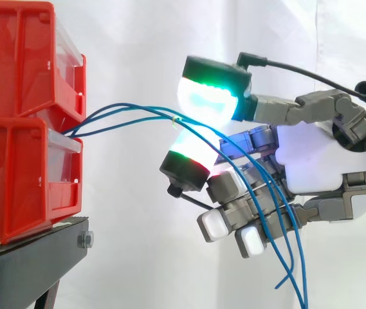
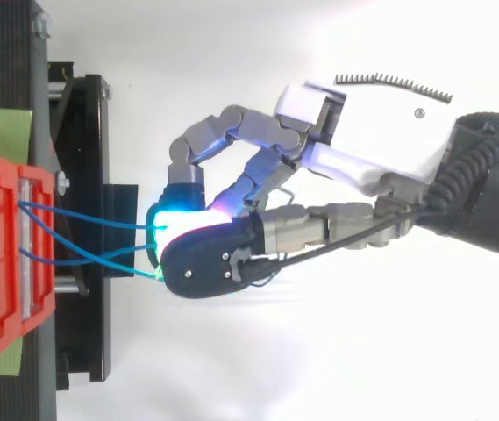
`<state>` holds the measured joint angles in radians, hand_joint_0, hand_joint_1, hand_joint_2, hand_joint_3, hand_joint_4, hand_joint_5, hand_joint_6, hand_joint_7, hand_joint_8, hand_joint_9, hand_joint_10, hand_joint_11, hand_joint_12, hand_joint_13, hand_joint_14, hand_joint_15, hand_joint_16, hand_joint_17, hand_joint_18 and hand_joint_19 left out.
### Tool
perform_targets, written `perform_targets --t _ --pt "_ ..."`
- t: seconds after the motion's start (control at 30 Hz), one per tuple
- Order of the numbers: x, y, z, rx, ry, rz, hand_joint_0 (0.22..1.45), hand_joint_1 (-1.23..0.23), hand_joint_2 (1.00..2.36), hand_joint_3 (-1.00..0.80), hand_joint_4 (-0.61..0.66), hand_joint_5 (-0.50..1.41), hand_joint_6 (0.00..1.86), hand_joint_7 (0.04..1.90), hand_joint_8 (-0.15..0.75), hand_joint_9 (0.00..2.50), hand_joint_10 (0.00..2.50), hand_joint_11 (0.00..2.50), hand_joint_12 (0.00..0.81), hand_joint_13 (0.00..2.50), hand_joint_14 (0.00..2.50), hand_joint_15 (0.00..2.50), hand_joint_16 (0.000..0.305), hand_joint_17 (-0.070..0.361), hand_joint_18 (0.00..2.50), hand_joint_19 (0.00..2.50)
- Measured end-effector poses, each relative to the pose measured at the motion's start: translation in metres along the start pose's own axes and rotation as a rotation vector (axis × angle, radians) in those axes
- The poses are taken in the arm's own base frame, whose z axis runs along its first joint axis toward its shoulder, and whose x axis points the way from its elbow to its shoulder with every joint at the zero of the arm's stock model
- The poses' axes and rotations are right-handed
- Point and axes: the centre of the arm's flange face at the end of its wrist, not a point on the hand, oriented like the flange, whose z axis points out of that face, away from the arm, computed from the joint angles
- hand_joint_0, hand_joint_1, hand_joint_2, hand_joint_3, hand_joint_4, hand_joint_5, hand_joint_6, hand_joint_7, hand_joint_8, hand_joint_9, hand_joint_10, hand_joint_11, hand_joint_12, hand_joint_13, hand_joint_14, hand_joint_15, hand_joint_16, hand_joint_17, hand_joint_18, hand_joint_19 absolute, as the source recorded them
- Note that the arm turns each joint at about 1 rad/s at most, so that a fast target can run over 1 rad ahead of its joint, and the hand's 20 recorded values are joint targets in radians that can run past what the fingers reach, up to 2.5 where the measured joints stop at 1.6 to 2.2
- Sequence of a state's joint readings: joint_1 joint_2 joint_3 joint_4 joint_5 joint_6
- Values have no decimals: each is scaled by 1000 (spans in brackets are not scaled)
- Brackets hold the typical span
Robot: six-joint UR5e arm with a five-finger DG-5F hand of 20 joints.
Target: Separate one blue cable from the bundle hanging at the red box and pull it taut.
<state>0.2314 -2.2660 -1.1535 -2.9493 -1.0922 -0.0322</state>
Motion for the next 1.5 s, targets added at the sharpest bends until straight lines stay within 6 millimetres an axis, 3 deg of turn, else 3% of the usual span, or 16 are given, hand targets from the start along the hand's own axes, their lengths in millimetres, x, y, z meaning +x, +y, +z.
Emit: perform_targets --t 0.13,0.3,0.5,0.77,0.97,1.0,1.1,1.2,1.27,1.4,1.5 --pt "0 0 0 0 0 0 654 -791 1015 -275 80 -164 964 1072 358 1116 18 1041 355 985 23 642 48 108 939 758" --pt "0 0 0 0 0 0 692 -781 1000 -500 75 -170 965 1026 346 1102 17 1043 351 981 23 639 48 107 939 740" --pt "0 0 0 1 1 0 661 -778 1000 -500 53 -164 962 1023 343 1125 19 1035 344 992 21 633 47 105 942 737" --pt "1 -1 0 3 -1 8 617 -889 1000 -500 81 -148 951 1055 344 1156 17 1068 339 1006 22 656 45 102 954 745" --pt "1 -1 0 4 -1 19 509 -906 1000 -500 103 -145 951 1045 362 1163 15 1064 361 1023 23 657 49 111 983 746" --pt "1 -1 0 4 -2 20 470 -796 1000 -500 111 -145 952 1026 373 1169 14 1045 377 1035 22 653 53 119 1002 742" --pt "1 -1 0 4 -1 20 504 -514 1000 -500 109 -146 943 1039 373 1198 15 1025 373 1035 23 656 53 119 977 757" --pt "1 -1 0 4 -1 21 577 -452 1000 -500 103 -147 935 1090 360 1206 17 1027 363 1031 24 674 49 110 949 792" --pt "1 -1 0 4 -1 21 599 -505 1000 -500 102 -147 935 1109 359 1207 18 1043 361 1028 25 676 49 109 949 797" --pt "1 -1 -1 4 -1 21 624 -714 1014 -318 126 -150 939 1134 366 1182 18 1058 366 1028 22 678 49 111 951 791" --pt "1 -1 -1 4 -1 21 636 -772 1015 -280 101 -154 946 1118 361 1170 17 1054 361 1024 22 674 49 111 951 787"
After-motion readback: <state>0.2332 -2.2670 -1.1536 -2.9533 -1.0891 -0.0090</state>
